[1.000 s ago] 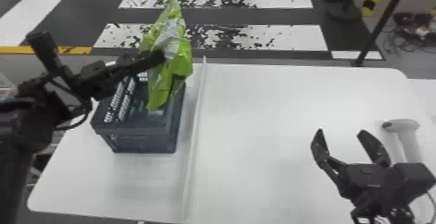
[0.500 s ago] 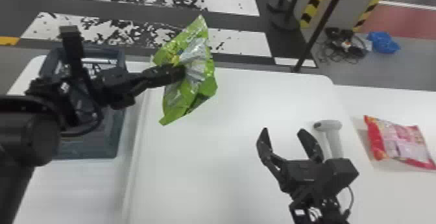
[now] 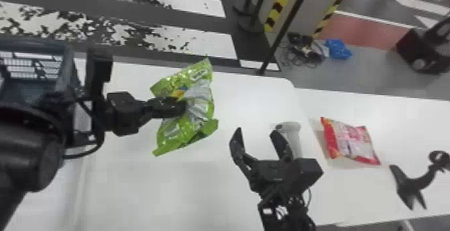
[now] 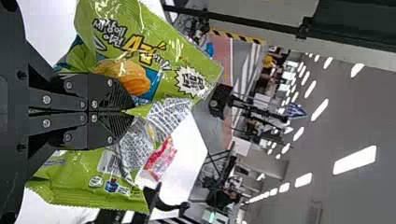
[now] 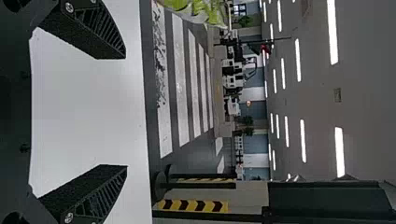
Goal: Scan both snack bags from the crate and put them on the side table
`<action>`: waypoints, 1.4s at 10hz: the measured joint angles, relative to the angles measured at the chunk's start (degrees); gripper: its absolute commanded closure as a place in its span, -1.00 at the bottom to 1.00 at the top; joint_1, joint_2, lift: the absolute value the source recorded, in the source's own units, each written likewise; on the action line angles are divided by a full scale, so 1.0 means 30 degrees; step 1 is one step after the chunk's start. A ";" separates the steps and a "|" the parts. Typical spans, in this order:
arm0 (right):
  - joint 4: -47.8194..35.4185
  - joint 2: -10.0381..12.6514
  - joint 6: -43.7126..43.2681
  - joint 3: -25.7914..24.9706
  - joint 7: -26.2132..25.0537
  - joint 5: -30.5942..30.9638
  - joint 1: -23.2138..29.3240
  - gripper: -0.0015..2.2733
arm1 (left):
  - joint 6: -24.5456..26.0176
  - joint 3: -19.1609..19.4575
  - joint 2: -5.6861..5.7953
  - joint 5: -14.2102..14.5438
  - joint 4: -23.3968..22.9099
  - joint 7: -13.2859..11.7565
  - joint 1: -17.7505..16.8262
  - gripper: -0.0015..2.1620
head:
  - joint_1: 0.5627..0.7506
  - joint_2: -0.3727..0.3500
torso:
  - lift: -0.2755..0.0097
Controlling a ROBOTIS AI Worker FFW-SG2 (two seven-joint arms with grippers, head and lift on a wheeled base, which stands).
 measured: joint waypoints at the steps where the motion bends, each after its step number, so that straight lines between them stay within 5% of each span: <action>1: -0.0063 0.0000 -0.0072 -0.0064 -0.0074 -0.0145 0.0000 -0.92 | -0.0021 -0.0701 -0.0289 -0.0493 0.0890 0.0305 -0.0162 0.97 | 0.41 -0.94 | 0.32; 2: -0.0136 0.0000 -0.0174 -0.0109 -0.0093 -0.0273 0.0020 -0.92 | -0.0048 -0.1311 -0.0630 -0.0865 0.1730 0.0610 -0.0289 0.70 | 0.41 -0.94 | 0.32; 3: -0.0230 0.0000 -0.0218 -0.0167 -0.0122 -0.0367 0.0069 -0.92 | -0.0091 -0.1828 -0.1006 -0.1228 0.2382 0.1185 -0.0354 -0.04 | 0.41 -0.94 | 0.32; 4: -0.0343 0.0000 -0.0226 -0.0227 -0.0122 -0.0439 0.0145 -0.92 | -0.0235 -0.2230 -0.1242 -0.1432 0.2842 0.1800 -0.0362 -1.00 | 0.41 -0.94 | 0.32; 9: -0.0498 0.0000 -0.0228 -0.0265 -0.0124 -0.0499 0.0332 -0.92 | -0.0417 -0.1977 -0.1319 -0.1234 0.2652 0.3233 -0.0019 -0.93 | 0.41 -0.94 | 0.32; 11: -0.0565 0.0000 -0.0228 -0.0265 -0.0104 -0.0479 0.0396 -0.92 | -0.0919 -0.0643 -0.1004 -0.1263 0.0137 0.4006 0.1466 -0.93 | 0.41 -0.94 | 0.32; 14: -0.0635 -0.0048 -0.0228 -0.0055 -0.0065 -0.0464 0.0378 -0.91 | -0.1972 0.3280 0.0195 -0.0468 -0.4853 0.5149 0.4944 -0.93 | 0.41 -0.72 | 0.32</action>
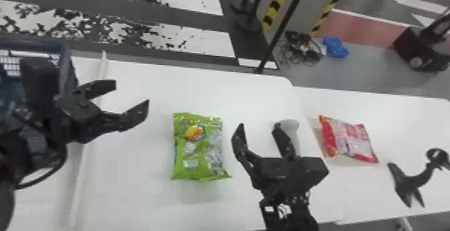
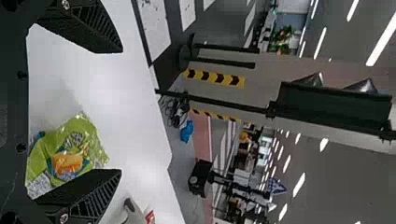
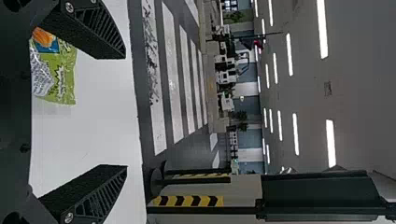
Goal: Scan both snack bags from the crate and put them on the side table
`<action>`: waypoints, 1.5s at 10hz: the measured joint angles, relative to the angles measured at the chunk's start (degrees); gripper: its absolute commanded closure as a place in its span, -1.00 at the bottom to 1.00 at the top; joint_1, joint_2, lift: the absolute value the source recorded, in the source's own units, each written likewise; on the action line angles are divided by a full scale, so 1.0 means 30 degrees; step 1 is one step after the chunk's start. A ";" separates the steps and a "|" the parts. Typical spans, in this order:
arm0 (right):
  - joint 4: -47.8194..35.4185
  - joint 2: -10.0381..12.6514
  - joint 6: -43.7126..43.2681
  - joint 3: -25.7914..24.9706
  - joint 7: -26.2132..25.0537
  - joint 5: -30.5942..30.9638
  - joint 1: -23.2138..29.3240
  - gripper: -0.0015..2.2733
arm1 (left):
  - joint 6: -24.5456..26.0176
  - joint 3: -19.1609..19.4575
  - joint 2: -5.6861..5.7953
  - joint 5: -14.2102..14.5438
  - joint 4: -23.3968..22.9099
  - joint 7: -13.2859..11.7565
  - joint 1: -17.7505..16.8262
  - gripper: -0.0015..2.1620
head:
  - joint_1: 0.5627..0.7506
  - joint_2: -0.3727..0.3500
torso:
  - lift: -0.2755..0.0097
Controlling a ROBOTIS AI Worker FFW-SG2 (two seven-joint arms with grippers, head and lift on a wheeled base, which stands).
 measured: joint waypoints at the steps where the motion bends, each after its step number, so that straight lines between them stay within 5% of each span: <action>1: -0.0033 -0.0040 0.0000 0.0139 0.0004 0.0015 -0.0020 -0.89 | -0.0476 0.1469 0.0258 0.0463 -0.1023 0.0176 0.0988 -0.93 | 0.41 -0.55 | 0.32; 3: -0.0197 -0.0137 0.0038 0.0326 0.0474 0.0045 -0.0029 -0.55 | -0.1433 0.4059 0.0542 0.1533 -0.2229 0.0361 0.2519 -0.92 | 0.41 -0.24 | 0.32; 5: -0.0373 -0.0251 0.0112 0.0452 0.1311 0.0139 -0.0028 0.34 | -0.3501 0.6032 0.0564 0.2161 -0.2931 0.0625 0.4372 -0.92 | 0.41 0.00 | 0.32; 7: -0.0568 -0.0311 0.0483 0.0706 0.1976 0.0388 -0.0070 0.91 | -0.4964 0.7265 0.0405 0.2601 -0.3438 0.0585 0.5984 -0.92 | 0.41 0.15 | 0.32; 11: -0.1068 -0.0388 0.4681 0.1186 0.3149 0.1381 -0.0504 0.98 | -0.7449 0.8746 -0.0046 0.3037 -0.3249 0.0634 0.7866 -0.92 | 0.41 0.44 | 0.32; 15: 0.0702 -0.0391 0.8342 0.1645 0.3699 0.2499 -0.2836 0.98 | -0.7807 0.9414 -0.0123 0.3547 -0.3017 0.0558 0.8575 -0.92 | 0.41 0.56 | 0.32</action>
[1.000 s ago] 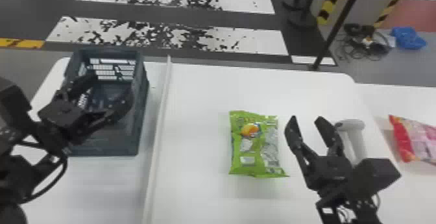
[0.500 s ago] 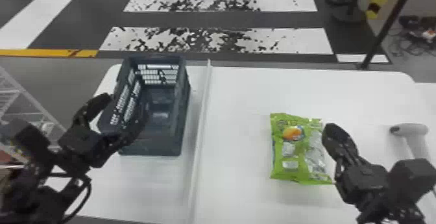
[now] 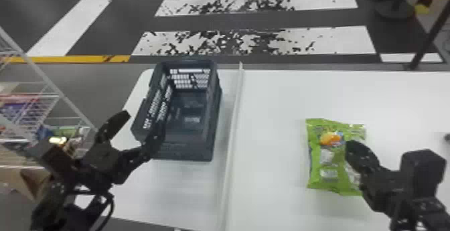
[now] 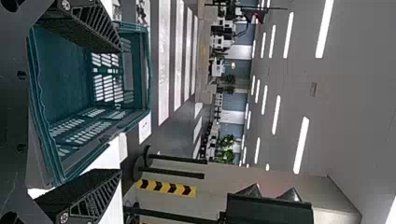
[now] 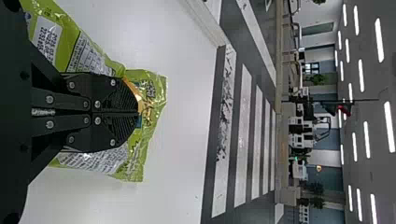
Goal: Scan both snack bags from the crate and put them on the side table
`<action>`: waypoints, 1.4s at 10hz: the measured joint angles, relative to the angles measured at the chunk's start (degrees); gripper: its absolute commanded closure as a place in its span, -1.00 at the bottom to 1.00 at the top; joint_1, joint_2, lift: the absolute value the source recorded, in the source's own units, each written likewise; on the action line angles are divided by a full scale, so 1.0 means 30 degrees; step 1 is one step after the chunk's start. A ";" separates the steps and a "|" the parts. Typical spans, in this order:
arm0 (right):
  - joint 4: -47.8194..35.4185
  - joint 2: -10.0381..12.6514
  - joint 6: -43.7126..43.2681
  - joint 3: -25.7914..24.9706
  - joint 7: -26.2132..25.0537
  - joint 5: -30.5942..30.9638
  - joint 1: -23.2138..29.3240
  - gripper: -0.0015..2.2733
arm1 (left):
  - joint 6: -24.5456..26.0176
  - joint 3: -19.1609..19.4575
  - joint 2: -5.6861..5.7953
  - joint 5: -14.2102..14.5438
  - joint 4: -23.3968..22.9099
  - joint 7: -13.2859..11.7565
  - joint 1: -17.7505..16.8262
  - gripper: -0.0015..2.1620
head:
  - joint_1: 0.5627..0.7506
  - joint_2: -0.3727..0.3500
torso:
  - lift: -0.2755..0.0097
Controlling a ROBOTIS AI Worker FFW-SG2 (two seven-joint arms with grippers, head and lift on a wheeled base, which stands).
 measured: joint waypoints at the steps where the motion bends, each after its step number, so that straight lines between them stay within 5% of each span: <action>1: 0.0758 0.0000 0.0395 0.0119 0.0049 0.0058 -0.0537 0.98 | -0.0007 -0.0003 -0.0004 0.0024 0.0074 -0.0007 0.0024 -0.92 | 0.41 0.57 | 0.32; 7: 0.4098 0.0000 0.1560 0.0902 0.0046 0.0954 -0.2373 0.98 | -0.0008 -0.0038 0.0002 0.0241 0.0341 -0.0035 0.0060 -0.92 | 0.41 0.59 | 0.32; 11: -0.0760 0.0000 0.1716 0.0313 -0.0062 0.0901 -0.0308 0.98 | -0.0008 -0.0095 -0.0005 0.0269 0.0370 -0.0076 0.0053 -0.92 | 0.41 0.58 | 0.32; 14: -0.1599 -0.0034 0.2452 -0.0002 -0.0010 0.0980 0.0932 0.98 | -0.0055 -0.0095 -0.0006 0.0351 0.0599 -0.0182 0.0068 -0.92 | 0.41 0.56 | 0.32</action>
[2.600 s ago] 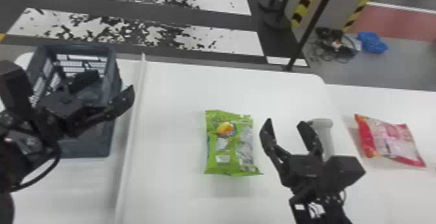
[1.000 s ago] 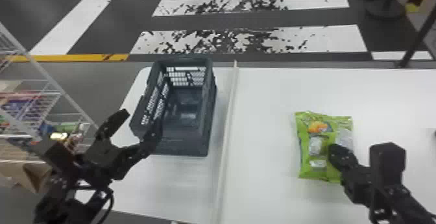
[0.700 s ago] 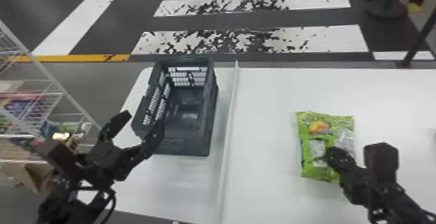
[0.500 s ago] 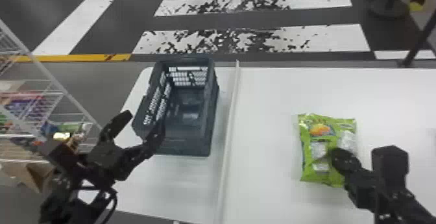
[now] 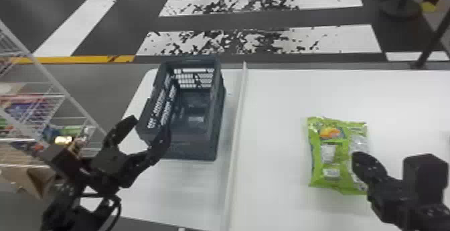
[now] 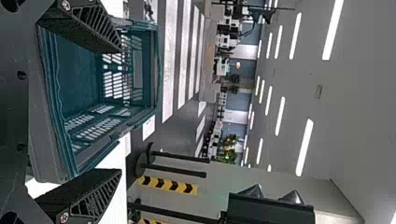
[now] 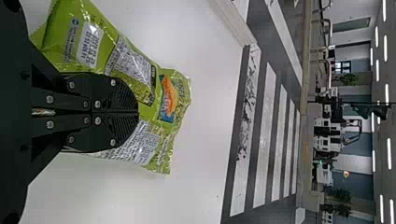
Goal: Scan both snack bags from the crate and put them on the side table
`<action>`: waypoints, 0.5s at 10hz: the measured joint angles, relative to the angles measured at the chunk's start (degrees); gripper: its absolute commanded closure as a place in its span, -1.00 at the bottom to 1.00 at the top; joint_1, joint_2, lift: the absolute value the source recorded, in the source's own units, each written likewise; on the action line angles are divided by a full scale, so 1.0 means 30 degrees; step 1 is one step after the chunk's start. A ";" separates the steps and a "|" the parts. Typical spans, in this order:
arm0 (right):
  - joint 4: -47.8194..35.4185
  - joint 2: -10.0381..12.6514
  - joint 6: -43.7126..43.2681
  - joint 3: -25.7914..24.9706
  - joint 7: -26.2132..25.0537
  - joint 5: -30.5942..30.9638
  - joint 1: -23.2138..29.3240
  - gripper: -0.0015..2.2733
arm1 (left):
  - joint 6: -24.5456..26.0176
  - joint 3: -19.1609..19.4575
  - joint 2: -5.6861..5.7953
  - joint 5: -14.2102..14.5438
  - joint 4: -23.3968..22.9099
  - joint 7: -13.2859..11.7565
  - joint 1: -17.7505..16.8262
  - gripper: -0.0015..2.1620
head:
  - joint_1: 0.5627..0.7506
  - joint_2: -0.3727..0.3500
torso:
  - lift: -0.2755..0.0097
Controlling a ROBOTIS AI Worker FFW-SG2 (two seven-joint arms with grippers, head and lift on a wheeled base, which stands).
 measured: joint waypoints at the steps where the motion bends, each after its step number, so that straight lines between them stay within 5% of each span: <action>1: 0.0000 -0.0026 -0.0253 -0.0048 0.0017 -0.0006 0.0323 0.98 | -0.0009 -0.0018 -0.0008 0.0005 0.0097 -0.0018 -0.0006 -0.92 | 0.41 0.56 | 0.32; 5: -0.1121 -0.0201 0.0191 0.1425 0.0324 0.0397 -0.0202 0.98 | -0.0065 -0.0061 -0.0058 0.0006 0.0187 -0.0060 0.0005 -0.92 | 0.41 0.71 | 0.32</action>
